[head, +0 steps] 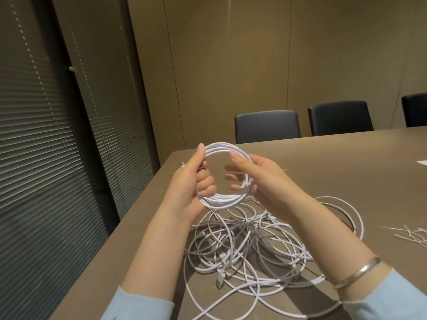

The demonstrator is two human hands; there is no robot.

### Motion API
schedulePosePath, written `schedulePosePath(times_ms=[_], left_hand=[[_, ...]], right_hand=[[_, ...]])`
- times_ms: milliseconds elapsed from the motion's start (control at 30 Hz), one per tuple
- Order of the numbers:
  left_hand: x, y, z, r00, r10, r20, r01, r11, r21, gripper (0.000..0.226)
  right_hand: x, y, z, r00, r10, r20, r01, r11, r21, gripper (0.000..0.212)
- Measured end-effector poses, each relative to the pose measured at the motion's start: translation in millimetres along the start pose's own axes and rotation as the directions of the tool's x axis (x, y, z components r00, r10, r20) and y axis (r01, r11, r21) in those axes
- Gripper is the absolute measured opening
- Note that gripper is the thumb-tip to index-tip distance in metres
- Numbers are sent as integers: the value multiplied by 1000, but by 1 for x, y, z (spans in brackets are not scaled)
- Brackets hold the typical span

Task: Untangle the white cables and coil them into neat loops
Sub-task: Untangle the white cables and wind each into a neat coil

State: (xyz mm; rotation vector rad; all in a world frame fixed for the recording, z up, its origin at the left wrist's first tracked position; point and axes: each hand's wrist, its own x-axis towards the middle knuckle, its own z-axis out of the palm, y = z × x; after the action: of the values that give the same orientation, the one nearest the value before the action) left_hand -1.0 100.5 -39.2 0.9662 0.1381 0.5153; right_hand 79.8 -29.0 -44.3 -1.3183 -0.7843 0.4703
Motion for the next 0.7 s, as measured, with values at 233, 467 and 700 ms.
schedulePosePath(times_ms=[233, 467, 700], left_hand=[[6, 18, -17, 978, 138, -153, -160, 977, -141, 40], [5, 28, -27, 960, 154, -236, -206, 955, -212, 40], [2, 41, -34, 943, 191, -273, -260, 935, -243, 40]], right_hand=[[-11, 14, 10, 882, 333, 335, -75, 799, -596, 31], [-15, 14, 11, 838, 378, 394, 0, 721, -693, 21], [-19, -9, -12, 817, 395, 420, 1, 727, -687, 25]])
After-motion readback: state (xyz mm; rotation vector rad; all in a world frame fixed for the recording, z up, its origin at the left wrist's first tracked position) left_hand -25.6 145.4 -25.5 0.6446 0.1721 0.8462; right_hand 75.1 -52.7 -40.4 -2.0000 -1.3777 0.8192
